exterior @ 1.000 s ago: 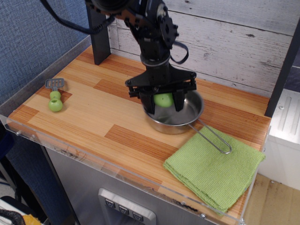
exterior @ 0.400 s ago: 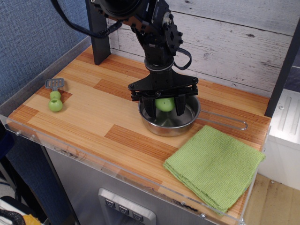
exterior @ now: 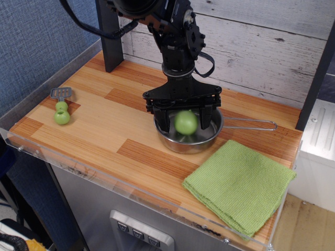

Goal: Put the green object in the metal pan.

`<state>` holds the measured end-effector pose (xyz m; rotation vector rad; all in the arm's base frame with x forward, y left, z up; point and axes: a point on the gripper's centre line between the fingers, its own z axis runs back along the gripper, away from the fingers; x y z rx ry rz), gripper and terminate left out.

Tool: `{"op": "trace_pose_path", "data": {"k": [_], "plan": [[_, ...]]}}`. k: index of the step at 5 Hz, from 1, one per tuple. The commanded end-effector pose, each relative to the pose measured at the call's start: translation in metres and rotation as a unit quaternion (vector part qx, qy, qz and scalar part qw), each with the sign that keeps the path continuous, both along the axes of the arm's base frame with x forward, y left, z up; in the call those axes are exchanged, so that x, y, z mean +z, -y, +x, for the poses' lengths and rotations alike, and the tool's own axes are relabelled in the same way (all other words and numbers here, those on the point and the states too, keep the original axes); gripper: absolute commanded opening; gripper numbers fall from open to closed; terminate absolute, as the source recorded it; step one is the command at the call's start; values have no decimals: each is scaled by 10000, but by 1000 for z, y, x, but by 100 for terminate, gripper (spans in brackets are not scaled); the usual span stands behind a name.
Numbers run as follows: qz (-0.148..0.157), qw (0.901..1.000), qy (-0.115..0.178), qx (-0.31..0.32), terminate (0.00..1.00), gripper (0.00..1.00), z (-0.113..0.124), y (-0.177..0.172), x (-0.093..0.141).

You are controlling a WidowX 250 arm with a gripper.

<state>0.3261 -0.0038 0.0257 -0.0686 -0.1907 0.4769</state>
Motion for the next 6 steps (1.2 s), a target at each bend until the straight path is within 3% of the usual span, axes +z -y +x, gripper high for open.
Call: {"op": "trace_pose_path", "data": {"k": [1, 3, 5, 6], "plan": [[-16, 9991, 415, -51, 0, 100, 5, -1, 31], [-115, 9962, 860, -67, 0, 100, 18, 6, 79], [9, 9907, 1359, -67, 0, 100, -7, 19, 137], [84, 9889, 1476, -140, 0, 100, -18, 26, 149]]}}
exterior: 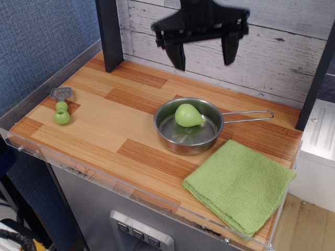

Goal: Put the green object in the metal pan.

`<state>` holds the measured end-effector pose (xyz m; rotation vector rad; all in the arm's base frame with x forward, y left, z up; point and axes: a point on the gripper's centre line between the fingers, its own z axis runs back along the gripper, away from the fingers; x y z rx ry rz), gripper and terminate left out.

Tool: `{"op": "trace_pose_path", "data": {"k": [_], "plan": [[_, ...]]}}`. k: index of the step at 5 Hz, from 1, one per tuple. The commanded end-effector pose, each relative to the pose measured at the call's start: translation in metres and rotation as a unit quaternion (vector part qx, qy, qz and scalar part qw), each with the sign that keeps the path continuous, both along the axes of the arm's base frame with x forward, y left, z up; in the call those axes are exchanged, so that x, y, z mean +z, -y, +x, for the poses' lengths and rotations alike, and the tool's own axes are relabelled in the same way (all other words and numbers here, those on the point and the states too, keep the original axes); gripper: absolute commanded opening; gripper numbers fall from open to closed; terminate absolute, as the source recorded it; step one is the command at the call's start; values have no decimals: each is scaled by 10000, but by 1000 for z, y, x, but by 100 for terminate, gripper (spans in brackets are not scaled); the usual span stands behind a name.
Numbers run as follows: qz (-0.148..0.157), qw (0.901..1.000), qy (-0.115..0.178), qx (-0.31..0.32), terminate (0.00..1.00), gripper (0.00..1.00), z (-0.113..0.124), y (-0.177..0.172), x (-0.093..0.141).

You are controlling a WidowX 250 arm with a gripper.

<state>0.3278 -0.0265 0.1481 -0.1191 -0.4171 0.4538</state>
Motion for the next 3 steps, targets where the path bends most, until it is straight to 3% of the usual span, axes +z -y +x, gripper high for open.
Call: {"op": "trace_pose_path", "data": {"k": [1, 2, 3], "plan": [[59, 9994, 330, -64, 0, 100, -20, 3, 26], [59, 9994, 330, -64, 0, 100, -20, 3, 26], [59, 9994, 330, -64, 100, 100, -20, 3, 26]]}}
